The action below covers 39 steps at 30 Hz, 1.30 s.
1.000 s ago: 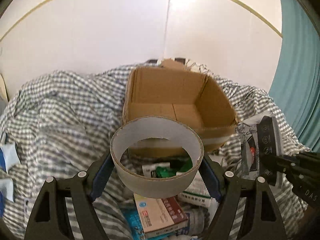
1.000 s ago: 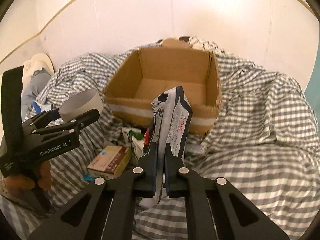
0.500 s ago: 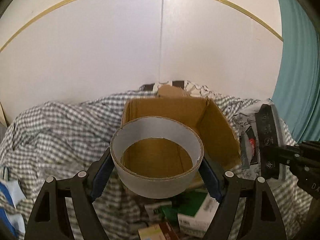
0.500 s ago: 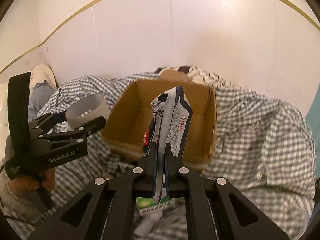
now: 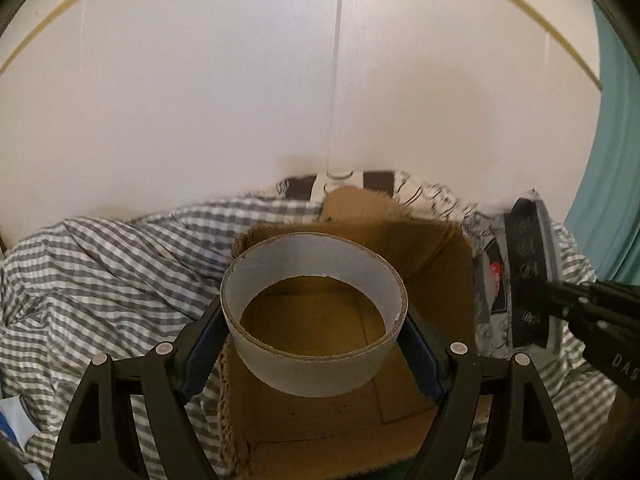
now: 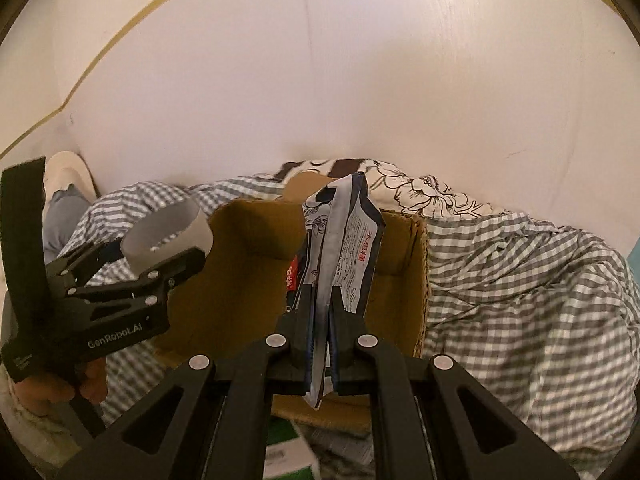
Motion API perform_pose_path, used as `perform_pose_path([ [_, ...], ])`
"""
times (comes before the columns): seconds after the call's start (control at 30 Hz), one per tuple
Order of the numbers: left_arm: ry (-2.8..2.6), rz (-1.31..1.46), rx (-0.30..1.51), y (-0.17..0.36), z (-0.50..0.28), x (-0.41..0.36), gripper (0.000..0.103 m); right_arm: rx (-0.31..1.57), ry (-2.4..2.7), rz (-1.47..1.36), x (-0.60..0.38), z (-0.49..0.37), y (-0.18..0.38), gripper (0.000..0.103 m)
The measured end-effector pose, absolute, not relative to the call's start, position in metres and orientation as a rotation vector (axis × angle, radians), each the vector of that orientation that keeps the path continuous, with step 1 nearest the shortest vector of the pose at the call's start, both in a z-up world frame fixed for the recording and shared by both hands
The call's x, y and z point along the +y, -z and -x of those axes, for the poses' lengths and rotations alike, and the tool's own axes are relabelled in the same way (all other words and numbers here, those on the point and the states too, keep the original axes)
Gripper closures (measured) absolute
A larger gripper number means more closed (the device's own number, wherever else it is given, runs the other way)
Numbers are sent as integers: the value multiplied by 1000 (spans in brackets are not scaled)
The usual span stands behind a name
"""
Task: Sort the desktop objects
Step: 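Drop the sachet into the box with the right gripper while the left gripper drops the tape roll in, then grasp the green-and-white box with the right gripper while the left gripper grasps the amoxicillin box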
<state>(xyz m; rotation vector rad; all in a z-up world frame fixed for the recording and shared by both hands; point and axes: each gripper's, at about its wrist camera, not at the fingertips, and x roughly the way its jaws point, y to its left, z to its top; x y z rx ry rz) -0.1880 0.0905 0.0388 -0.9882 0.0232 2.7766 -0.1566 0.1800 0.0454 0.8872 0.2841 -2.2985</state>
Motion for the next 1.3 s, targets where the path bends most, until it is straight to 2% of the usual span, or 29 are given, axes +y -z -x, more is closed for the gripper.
perform_pose_path([
  [0.1,-2755,1014,29,-26,200,95,19,278,2292,-916,175,177,-33,97],
  [0.13,-2755,1017,33,-23,203,96,15,273,2291,-921,173,180,-31,96],
  [0.17,-2761,1024,45,-21,206,97,10,275,2291,-935,171,184,-28,85],
  [0.2,-2775,1035,61,-17,208,97,1,280,2297,-949,170,187,-24,74],
  [0.23,-2786,1041,66,-15,209,97,0,280,2314,-960,170,189,-22,42],
  [0.27,-2789,1049,67,-15,209,95,0,261,2336,-932,171,188,-22,24],
  [0.5,-2818,1084,6,-16,182,80,0,175,2352,-826,194,170,-31,23],
  [0.77,-2832,1145,-53,-15,122,63,0,207,2345,-776,215,101,-43,23],
  [1.0,-2771,1296,-86,8,67,51,0,153,2317,-846,240,52,-27,23],
  [1.3,-2674,1506,-62,59,31,56,0,259,2357,-812,258,14,-10,20],
])
